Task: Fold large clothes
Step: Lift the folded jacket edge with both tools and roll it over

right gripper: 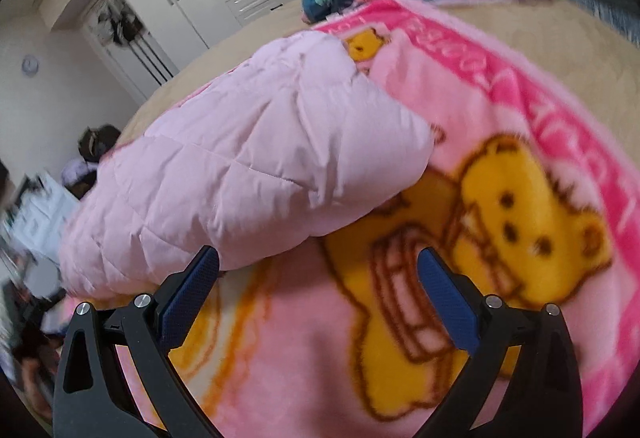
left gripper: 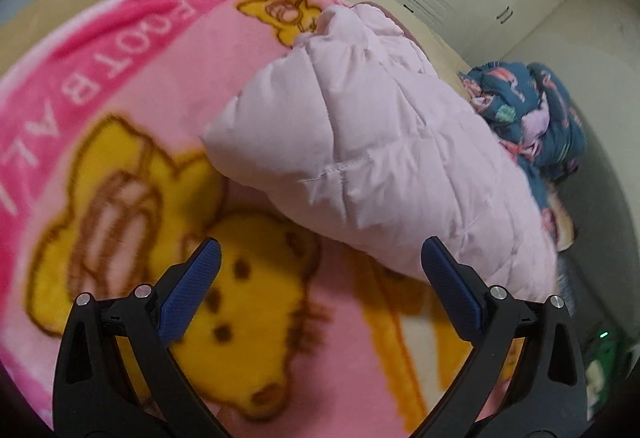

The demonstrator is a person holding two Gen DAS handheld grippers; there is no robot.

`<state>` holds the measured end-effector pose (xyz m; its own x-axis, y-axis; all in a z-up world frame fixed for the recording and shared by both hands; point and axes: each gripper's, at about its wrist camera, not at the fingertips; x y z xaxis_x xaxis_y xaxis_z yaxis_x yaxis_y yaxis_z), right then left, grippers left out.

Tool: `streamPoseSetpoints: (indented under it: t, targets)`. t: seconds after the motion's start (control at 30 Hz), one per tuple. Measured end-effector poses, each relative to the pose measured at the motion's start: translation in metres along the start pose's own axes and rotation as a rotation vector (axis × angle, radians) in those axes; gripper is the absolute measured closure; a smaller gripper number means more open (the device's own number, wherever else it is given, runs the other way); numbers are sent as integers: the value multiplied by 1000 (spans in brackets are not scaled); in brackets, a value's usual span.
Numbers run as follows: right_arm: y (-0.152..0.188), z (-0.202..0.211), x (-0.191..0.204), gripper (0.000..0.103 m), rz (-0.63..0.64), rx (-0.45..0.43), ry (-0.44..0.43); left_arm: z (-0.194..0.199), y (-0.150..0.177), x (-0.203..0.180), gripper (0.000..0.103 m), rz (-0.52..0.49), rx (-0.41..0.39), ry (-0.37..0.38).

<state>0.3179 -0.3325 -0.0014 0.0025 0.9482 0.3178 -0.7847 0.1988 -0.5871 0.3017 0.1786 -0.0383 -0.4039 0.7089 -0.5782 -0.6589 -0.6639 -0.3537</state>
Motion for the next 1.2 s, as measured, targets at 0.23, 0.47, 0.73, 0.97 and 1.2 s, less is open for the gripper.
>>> streamPoseSetpoints:
  t: [0.23, 0.47, 0.73, 0.97, 1.2]
  targets:
    - [-7, -20, -32, 4, -258, -6, -75, -19, -15, 6, 9, 139, 6, 50]
    - [-25, -50, -33, 4, -287, 13, -122, -42, -32, 1, 9, 182, 4, 72]
    - [-38, -77, -29, 4, -277, 18, -171, -68, -45, 3, 8, 230, 6, 73]
    - [-43, -88, -26, 4, -270, 14, -191, -78, -48, -2, 8, 228, -13, 76]
    - [-53, -84, -20, 30, -172, 13, -207, -77, -50, -11, 13, 174, -35, 60]
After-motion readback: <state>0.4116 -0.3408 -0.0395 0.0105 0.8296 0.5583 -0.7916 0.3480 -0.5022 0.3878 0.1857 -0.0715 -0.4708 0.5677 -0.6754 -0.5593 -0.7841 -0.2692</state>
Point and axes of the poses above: each gripper's, at about its wrist camera, not at the fingertips, and z roughly against the way its jaws point, x to its left, y to its underside, and after that the axes turned 12 degrees about z, right-handed
